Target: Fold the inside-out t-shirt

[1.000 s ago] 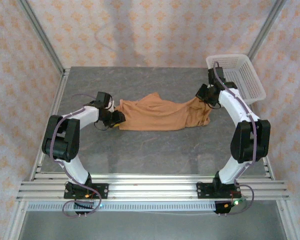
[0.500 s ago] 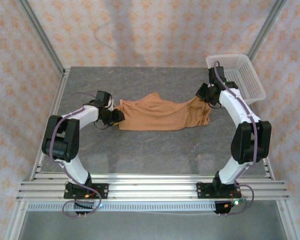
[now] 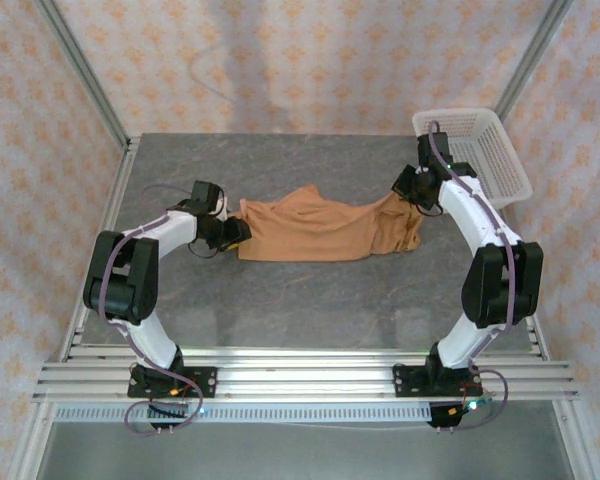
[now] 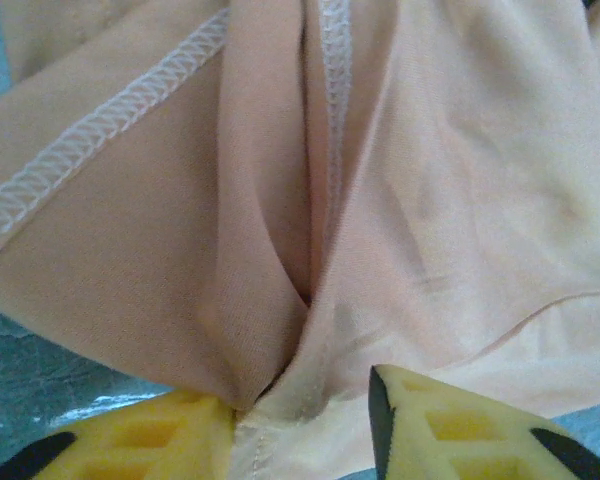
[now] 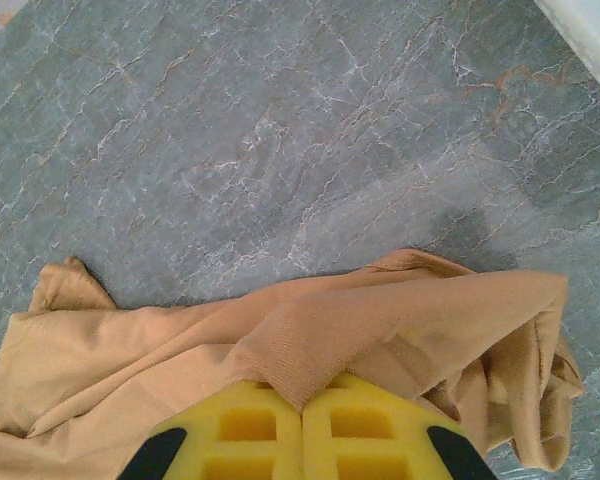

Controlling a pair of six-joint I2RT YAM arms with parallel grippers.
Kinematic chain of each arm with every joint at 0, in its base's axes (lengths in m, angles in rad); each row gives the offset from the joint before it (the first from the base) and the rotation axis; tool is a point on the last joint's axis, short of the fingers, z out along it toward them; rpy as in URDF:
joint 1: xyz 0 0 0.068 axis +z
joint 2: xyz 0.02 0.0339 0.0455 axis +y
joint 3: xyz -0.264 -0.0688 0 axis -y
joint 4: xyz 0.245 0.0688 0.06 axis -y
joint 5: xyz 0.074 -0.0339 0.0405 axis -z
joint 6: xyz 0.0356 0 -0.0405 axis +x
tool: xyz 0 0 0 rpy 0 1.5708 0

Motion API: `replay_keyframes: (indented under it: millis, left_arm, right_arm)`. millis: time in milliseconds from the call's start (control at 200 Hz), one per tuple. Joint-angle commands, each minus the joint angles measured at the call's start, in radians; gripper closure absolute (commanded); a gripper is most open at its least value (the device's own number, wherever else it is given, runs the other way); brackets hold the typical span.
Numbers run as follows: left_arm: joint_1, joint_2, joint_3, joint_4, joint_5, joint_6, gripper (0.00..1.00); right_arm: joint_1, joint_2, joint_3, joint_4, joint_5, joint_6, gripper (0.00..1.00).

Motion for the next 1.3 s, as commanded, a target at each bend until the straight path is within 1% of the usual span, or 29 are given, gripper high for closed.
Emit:
replay_keyframes:
  millis: [0, 85, 315, 495, 580, 791, 956, 1036, 1146, 1296]
  left_arm:
    - [0.008, -0.037, -0.022, 0.000, 0.011, 0.004, 0.49]
    - [0.008, -0.035, -0.043, 0.016, 0.011, 0.002, 0.49]
    - [0.008, -0.036, -0.097, 0.080, 0.037, -0.030, 0.59]
    - [0.007, -0.054, -0.093, 0.071, 0.022, -0.031, 0.72]
    - [0.007, -0.055, -0.079, 0.058, 0.009, -0.025, 0.76]
    - [0.007, -0.052, -0.051, 0.024, -0.020, -0.010, 0.78]
    - [0.006, -0.048, -0.029, 0.001, -0.047, 0.006, 0.74]
    - [0.007, -0.038, -0.020, 0.001, -0.042, 0.004, 0.75]
    - [0.007, -0.033, -0.017, 0.008, -0.033, -0.001, 0.84]
    - [0.007, -0.050, -0.016, 0.000, -0.031, -0.002, 1.00]
  right_arm:
    - [-0.007, -0.026, 0.032, 0.005, 0.005, -0.008, 1.00]
    - [-0.006, -0.027, 0.032, 0.004, 0.005, -0.008, 1.00]
    - [-0.005, -0.027, 0.035, 0.004, 0.003, -0.009, 1.00]
    - [-0.005, -0.023, 0.032, 0.009, -0.006, -0.005, 1.00]
    - [-0.005, -0.025, 0.029, 0.009, -0.006, -0.005, 1.00]
    - [-0.005, -0.029, 0.029, 0.007, -0.008, -0.008, 1.00]
    - [-0.006, -0.030, 0.033, 0.005, -0.016, -0.009, 1.00]
    - [-0.005, -0.031, 0.034, 0.005, -0.018, -0.009, 1.00]
    - [-0.006, -0.033, 0.035, 0.004, -0.020, -0.010, 1.00]
    - [-0.006, -0.034, 0.035, 0.004, -0.023, -0.009, 1.00]
